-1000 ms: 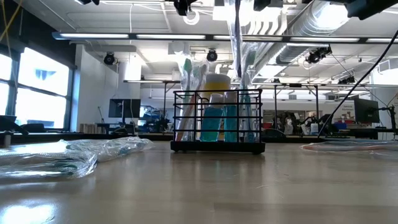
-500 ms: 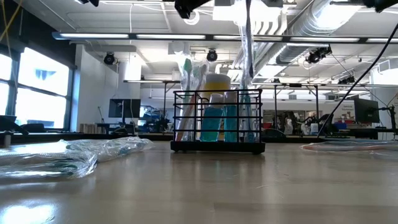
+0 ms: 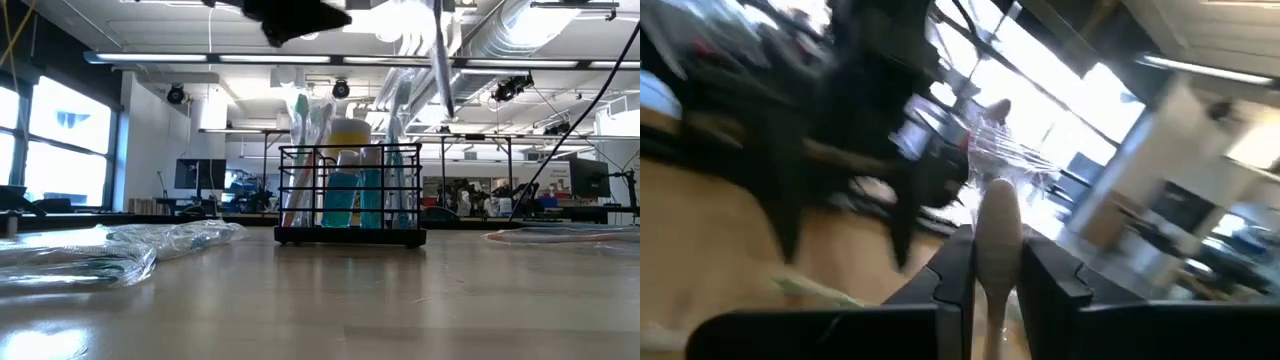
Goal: Pick & Place toothbrushing station
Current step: Put the purple toothbrush into the wire organizer
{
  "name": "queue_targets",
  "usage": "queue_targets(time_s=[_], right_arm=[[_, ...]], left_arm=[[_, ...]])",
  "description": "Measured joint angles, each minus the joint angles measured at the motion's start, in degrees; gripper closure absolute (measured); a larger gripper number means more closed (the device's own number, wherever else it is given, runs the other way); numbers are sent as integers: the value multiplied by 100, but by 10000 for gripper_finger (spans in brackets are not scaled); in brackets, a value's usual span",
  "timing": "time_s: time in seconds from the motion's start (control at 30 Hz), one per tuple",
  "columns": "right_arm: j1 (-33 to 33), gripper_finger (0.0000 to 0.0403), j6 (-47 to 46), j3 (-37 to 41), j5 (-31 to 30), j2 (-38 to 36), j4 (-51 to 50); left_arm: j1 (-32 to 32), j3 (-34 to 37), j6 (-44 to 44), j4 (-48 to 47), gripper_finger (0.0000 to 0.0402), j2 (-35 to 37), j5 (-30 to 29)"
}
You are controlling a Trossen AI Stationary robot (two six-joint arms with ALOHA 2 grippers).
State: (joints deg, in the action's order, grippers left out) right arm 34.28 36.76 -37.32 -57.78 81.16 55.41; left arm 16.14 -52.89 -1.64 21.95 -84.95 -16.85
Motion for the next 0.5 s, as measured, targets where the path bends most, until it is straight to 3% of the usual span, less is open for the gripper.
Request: queue_targets(time_s=[0.23,0.3,0.4,0.5], right_arm=[[656,359,1305,2,-1241,-967,-141],[810,359,1280,39,-1267,-1435,-320],[908,359,563,403,-598,-2192,-773],[632,359,-581,1062,755,-2839,-1064]], left_arm=[[162,8,369,-1114,144,586,-312],[156,4,464,-1463,144,778,-352],[197,1,611,-1792,144,953,-373],[196,-5,747,-1918,144,1005,-377]])
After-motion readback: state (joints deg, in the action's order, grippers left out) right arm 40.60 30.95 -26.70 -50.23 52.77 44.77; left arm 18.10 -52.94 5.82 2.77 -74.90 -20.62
